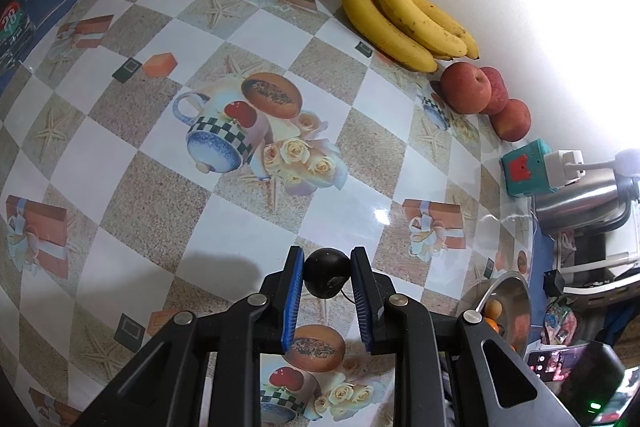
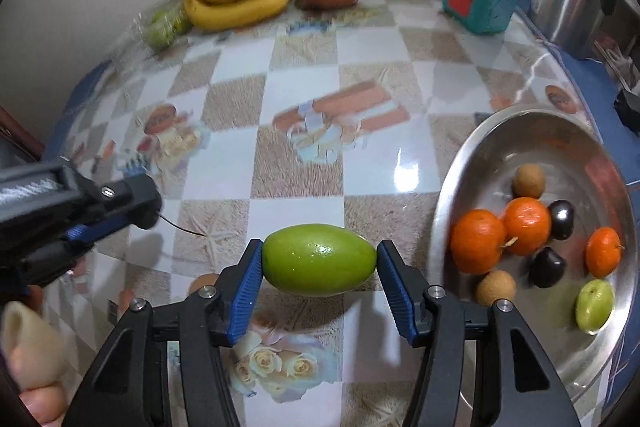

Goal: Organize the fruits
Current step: 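Grasp the green mango with the right tool, then carry the mango and plum over the steel bowl with both tools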

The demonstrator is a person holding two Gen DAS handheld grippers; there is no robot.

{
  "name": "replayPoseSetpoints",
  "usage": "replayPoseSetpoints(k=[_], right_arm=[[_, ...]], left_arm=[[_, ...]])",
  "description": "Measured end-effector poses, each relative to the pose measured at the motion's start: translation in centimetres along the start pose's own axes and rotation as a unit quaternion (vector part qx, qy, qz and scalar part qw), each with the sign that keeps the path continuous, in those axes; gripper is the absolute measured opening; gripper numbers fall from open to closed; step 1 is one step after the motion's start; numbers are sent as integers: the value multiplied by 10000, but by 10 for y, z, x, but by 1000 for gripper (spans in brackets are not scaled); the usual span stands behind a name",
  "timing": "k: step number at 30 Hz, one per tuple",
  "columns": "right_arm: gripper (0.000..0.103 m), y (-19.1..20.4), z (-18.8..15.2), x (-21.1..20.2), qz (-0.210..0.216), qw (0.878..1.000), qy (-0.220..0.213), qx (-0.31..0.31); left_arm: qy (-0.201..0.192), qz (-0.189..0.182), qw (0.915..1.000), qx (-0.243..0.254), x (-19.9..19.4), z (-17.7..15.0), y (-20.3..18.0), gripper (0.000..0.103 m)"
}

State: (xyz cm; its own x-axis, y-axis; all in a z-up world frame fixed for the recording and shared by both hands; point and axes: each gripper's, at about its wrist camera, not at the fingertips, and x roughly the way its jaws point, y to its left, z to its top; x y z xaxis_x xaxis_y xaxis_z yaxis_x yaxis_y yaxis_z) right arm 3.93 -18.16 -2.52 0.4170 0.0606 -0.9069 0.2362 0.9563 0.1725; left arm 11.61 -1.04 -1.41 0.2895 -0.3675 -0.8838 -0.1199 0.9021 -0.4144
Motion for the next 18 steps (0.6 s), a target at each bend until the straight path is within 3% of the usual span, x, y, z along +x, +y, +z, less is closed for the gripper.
replayPoseSetpoints(k=[5, 11, 18], right_arm=[[59, -20, 2, -32, -112, 9990, -203, 384], [59, -57, -9, -50, -326, 9957, -153, 854], [59, -93, -28, -60, -560, 9916, -100, 1158]], left_arm=[[31, -132, 9998, 165, -2, -4, -13, 26], [135, -353, 9982, 473, -2, -17, -37, 25], [459, -765, 9896, 1126, 4, -49, -85, 25]])
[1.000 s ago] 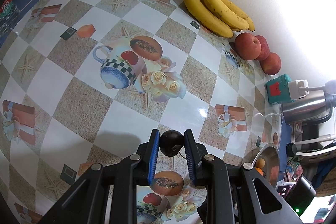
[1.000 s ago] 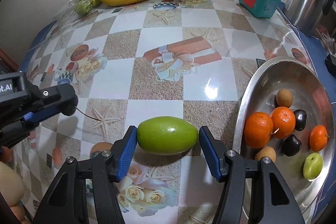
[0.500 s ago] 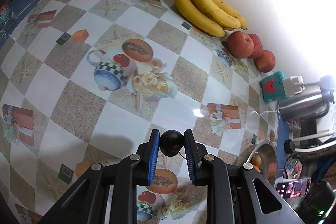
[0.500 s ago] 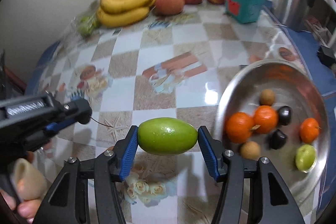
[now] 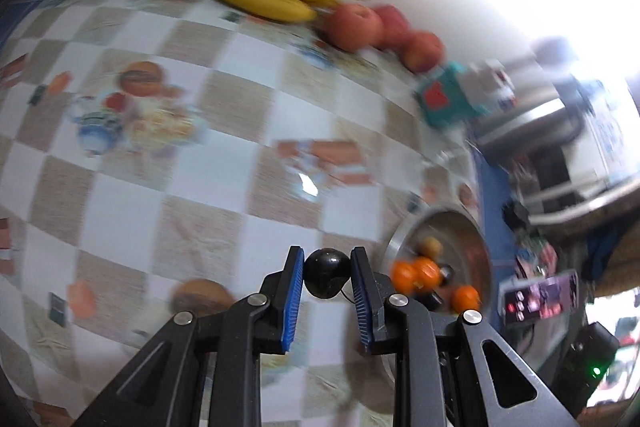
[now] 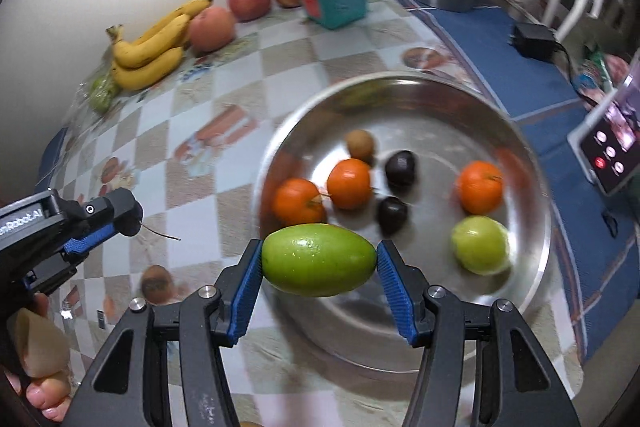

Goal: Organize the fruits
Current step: 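Carry the mango and plum over the steel bowl with both tools, then open both tools to drop the mango and plum into the bowl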

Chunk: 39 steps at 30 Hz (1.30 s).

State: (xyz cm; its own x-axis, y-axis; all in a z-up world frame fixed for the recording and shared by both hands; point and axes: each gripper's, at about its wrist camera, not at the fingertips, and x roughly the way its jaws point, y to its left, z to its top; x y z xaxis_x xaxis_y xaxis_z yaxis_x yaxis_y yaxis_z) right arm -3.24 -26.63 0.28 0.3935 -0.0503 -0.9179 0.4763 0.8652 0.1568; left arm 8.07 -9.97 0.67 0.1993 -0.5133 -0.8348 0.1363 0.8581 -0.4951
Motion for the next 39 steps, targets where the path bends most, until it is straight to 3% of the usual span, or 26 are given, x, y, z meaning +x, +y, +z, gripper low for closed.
replayPoseSetpoints(k=[7, 11, 26, 30, 34, 35, 36, 39], right_arm=[[59, -36, -13, -4, -202, 9996, 69, 196], [59, -52, -21, -1, -218, 9990, 166, 340], [59, -65, -30, 17, -225, 9978, 451, 419], [59, -67, -32, 18, -240, 9977, 496, 399], [59, -67, -31, 22, -234, 9975, 538, 402], [59, -67, -32, 21, -234, 9975, 535, 392], [60, -66, -32, 19, -232, 9976, 528, 373], [60, -62, -32, 14, -211, 9982, 470, 312]], left_arm=[[493, -363, 9946, 835, 24, -30, -57, 25], [695, -365, 9905, 1132, 37, -44, -75, 25], [973, -105, 9861, 1343, 64, -56, -78, 28], [1011, -196, 9864, 1282, 64, -57, -74, 45], [960, -278, 9865, 1301, 57, -60, -73, 51], [939, -286, 9864, 1321, 54, -61, -73, 58], [902, -258, 9864, 1348, 50, -62, -73, 66], [737, -57, 9871, 1420, 40, -61, -69, 69]])
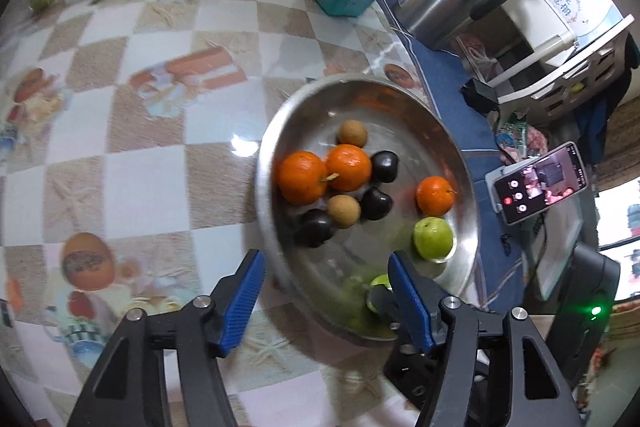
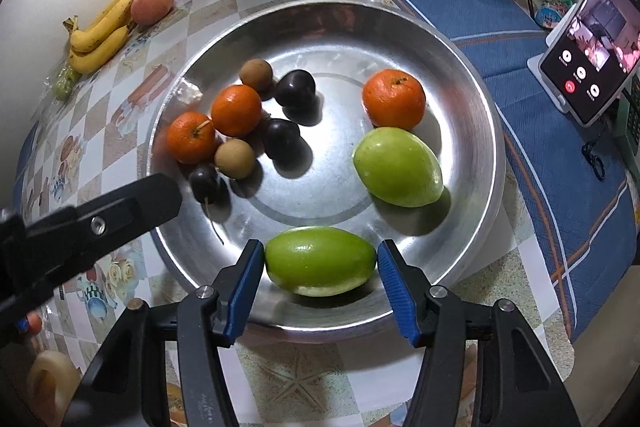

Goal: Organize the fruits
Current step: 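Open both tools to drop the mango and plum into the bowl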

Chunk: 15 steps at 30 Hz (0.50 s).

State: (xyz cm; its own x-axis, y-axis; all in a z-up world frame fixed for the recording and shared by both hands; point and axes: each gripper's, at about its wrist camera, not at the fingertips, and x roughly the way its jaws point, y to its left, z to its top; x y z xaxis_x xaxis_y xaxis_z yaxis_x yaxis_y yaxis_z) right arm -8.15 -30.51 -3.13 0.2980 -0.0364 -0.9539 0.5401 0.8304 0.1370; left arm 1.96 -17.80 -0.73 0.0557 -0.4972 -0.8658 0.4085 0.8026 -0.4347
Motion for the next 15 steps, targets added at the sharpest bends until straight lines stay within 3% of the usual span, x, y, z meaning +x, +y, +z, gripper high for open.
replayPoseSetpoints(k=[3, 5, 7, 12, 15], right_arm=[[61, 5, -2, -7, 16, 10000, -57, -59], [62, 9, -3, -11, 45, 9999, -96, -117], [77, 12, -5, -16, 96, 9997, -151, -175], [81, 25, -10, -26, 153, 9989, -271, -342], [93, 32, -13, -30, 188, 9981, -352, -462]], left_arm=[[-184, 271, 9994, -72, -13, -3, 11, 77], [-318, 655, 9973, -78, -21, -6, 19, 79], [-447, 1131, 9926, -46, -32, -10, 29, 79], [-753, 2402, 9676, 201, -55, -26, 45, 79], [-851, 2830, 9549, 272, -67, -37, 58, 79]])
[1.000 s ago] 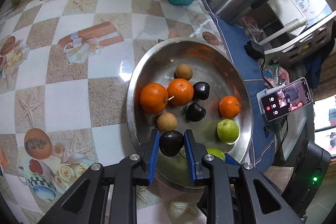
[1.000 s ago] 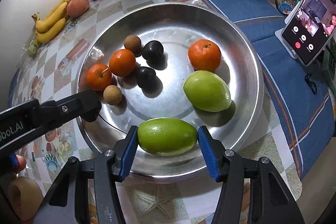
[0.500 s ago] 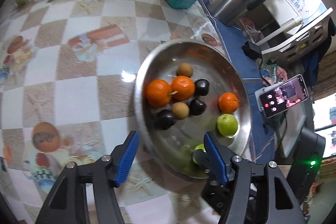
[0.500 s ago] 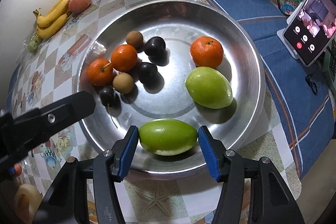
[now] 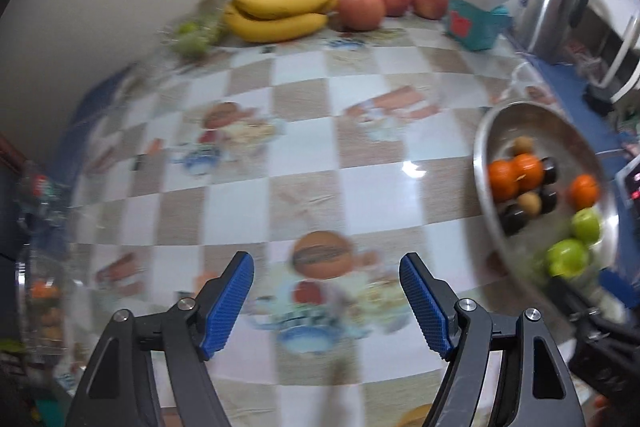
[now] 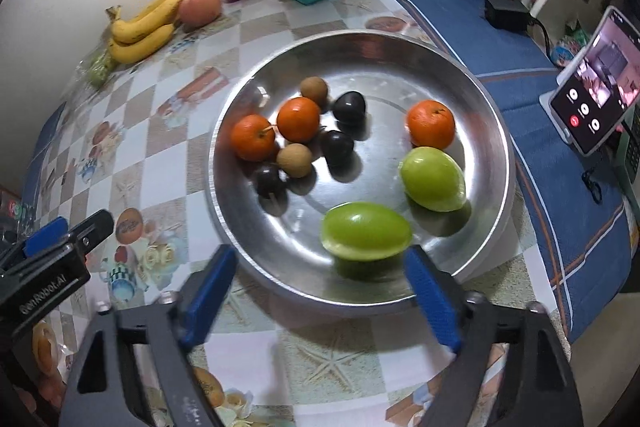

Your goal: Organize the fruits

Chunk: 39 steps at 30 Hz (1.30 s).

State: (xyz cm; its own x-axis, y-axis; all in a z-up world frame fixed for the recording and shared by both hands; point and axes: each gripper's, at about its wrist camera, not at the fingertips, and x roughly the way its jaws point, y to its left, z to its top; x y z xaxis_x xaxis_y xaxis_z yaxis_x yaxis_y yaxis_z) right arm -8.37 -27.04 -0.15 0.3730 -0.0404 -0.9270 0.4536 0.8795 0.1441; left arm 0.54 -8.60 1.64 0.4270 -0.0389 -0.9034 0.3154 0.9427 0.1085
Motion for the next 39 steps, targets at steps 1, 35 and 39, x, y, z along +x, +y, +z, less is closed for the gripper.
replayPoseSetpoints(k=[1, 35, 39], right_arm=[[93, 2, -1, -1, 26, 10000, -22, -40], [98, 26, -20, 7, 96, 9998, -52, -194], [98, 27, -20, 7, 95, 9998, -51, -194]], left_arm=[[-6, 58, 10000, -10, -1, -3, 5, 79], [140, 399, 9987, -281, -2, -39, 35, 79], [150, 402, 9987, -265, -2, -39, 35, 79]])
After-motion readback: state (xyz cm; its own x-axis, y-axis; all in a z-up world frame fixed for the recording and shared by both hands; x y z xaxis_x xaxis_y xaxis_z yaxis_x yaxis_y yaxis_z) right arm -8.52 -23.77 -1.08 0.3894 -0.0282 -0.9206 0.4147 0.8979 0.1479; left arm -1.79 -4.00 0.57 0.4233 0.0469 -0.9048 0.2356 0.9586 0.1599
